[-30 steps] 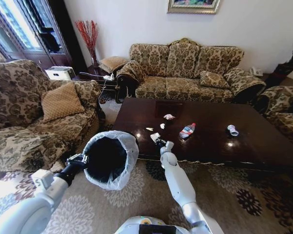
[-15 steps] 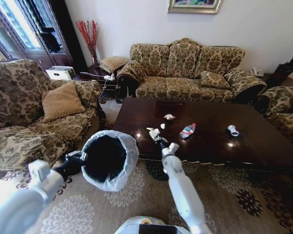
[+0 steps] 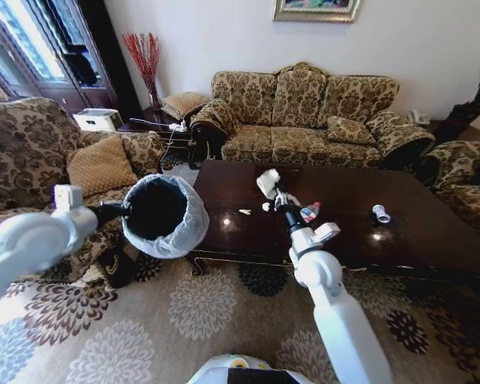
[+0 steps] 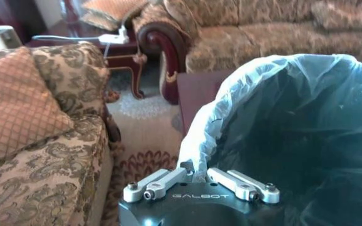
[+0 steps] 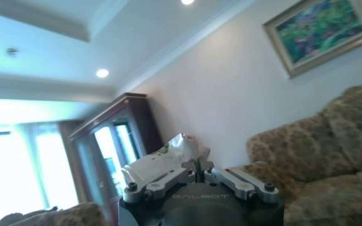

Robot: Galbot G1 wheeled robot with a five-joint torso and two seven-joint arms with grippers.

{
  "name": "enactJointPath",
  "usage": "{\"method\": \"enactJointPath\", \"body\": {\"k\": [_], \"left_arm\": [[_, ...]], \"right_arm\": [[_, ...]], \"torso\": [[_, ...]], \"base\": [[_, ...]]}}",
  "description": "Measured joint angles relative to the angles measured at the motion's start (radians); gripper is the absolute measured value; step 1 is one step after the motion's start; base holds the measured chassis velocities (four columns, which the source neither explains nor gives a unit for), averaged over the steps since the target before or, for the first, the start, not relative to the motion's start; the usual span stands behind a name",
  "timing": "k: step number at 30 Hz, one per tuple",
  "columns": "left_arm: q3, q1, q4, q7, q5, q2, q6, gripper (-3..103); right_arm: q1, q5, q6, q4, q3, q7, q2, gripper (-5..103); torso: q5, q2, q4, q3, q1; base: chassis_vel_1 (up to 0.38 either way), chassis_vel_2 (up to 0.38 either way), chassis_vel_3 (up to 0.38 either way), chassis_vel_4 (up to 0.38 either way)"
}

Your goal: Move to the front of the table and place the trash on the table into the trash bin.

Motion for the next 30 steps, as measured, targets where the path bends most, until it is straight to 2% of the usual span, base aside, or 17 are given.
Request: {"method": "enactJointPath", "body": {"k": [1,2,5,6,9,10,13,21,23,26,28,30], "left_arm": [[-0.013,0.028,0.030,0.009,-0.024,0.059,-0.004,0],[-0.013,0.028,0.030,0.009,-0.024,0.059,-0.004,0],[-0.033,0.075,0.083,0.013,-0.077,0.177,-0.016,0],[-0.033,0.075,0.083,0.013,-0.077,0.177,-0.016,0],[-0.054,0.127,0.101,0.003,-0.103,0.281,-0.029,0],[-0.054,0.127,0.101,0.003,-0.103,0.281,-0.029,0],[-0.062,0.151,0.116,-0.007,-0.105,0.361,-0.047,0],[-0.072,0.173,0.149,-0.006,-0.103,0.458,-0.066,0],[-0.087,0.183,0.168,-0.006,-0.109,0.490,-0.072,0],[-0.097,0.189,0.174,-0.006,-0.112,0.515,-0.074,0],[-0.104,0.196,0.174,-0.008,-0.115,0.533,-0.076,0],[-0.106,0.199,0.172,-0.012,-0.117,0.538,-0.076,0]], "right_arm": [[0.033,0.015,-0.001,0.015,-0.037,0.000,-0.030,0],[0.033,0.015,-0.001,0.015,-0.037,0.000,-0.030,0],[0.147,0.032,-0.006,0.019,-0.155,0.000,-0.051,0],[0.147,0.032,-0.006,0.019,-0.155,0.000,-0.051,0],[0.243,0.004,0.000,-0.027,-0.275,0.000,-0.026,0],[0.243,0.004,0.000,-0.027,-0.275,0.000,-0.026,0],[0.294,-0.065,0.020,-0.101,-0.347,0.000,0.007,0],[0.295,-0.157,0.035,-0.177,-0.408,0.000,0.023,0],[0.286,-0.215,0.036,-0.196,-0.418,0.000,0.023,0],[0.282,-0.251,0.036,-0.205,-0.420,0.000,0.026,0],[0.281,-0.268,0.036,-0.209,-0.420,0.000,0.028,11],[0.280,-0.275,0.036,-0.211,-0.419,0.000,0.028,11]], "torso": [[0.0005,0.000,-0.0002,0.000,0.000],[0.0005,0.000,-0.0002,0.000,0.000],[0.0006,0.000,-0.0006,0.000,0.000],[0.0006,0.000,-0.0006,0.000,0.000],[-0.0002,0.000,-0.0001,0.000,0.000],[-0.0002,0.000,-0.0001,0.000,0.000],[0.0003,0.000,0.0000,0.000,0.000],[0.0004,0.000,-0.0003,0.000,0.000],[0.0004,0.000,-0.0003,0.000,0.000],[0.0004,0.000,-0.0004,0.000,0.000],[0.0005,0.000,-0.0004,0.000,0.000],[0.0005,0.000,-0.0004,0.000,0.000]], "base": [[0.000,0.000,0.000,0.000],[0.000,0.000,0.000,0.000],[0.000,0.000,0.000,0.000],[0.000,0.000,0.000,0.000],[0.000,0.000,0.000,0.000],[0.000,0.000,0.000,0.000],[0.000,0.000,0.000,0.000],[0.000,0.000,0.000,0.000],[0.000,0.000,0.000,0.000],[0.000,0.000,0.000,0.000],[0.000,0.000,0.000,0.000],[0.000,0.000,0.000,0.000]]}}
